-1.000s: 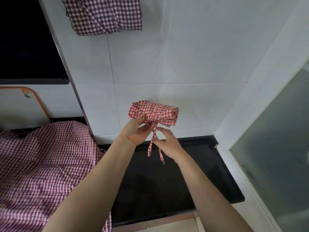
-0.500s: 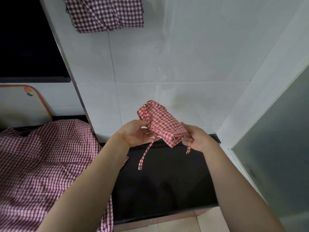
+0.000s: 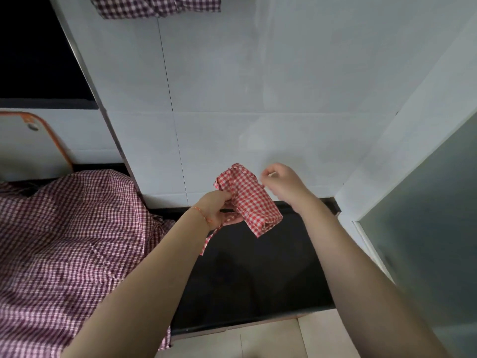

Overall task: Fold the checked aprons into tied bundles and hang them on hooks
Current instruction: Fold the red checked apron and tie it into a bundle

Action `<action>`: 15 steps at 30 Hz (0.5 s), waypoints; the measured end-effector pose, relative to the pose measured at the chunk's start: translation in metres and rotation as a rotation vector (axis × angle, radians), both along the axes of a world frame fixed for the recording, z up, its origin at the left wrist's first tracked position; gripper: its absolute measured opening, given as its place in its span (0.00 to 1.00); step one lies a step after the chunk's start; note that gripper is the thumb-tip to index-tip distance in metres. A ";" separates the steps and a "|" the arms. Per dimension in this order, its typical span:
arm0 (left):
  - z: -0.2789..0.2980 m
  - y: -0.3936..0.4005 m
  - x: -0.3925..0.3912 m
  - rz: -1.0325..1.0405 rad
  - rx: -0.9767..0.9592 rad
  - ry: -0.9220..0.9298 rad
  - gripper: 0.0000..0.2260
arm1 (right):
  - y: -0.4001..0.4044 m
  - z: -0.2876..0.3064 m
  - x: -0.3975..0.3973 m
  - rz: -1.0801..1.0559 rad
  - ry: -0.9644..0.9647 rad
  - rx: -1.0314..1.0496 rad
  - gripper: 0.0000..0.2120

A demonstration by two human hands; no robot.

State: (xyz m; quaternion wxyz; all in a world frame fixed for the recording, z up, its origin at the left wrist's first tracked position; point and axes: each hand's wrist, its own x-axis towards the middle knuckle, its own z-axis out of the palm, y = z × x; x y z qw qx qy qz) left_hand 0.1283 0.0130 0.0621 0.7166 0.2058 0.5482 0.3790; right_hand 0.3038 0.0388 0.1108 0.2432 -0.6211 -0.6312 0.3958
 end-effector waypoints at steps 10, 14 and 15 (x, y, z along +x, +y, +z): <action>-0.069 0.007 0.012 0.050 -0.022 0.328 0.13 | -0.017 -0.086 -0.032 0.325 -0.403 -0.129 0.36; -0.096 -0.004 0.015 -0.071 -0.212 0.280 0.16 | -0.019 -0.129 -0.017 0.235 -0.207 -0.240 0.13; -0.099 -0.008 0.013 -0.109 -0.218 0.294 0.16 | -0.022 -0.137 -0.014 0.194 -0.176 -0.275 0.13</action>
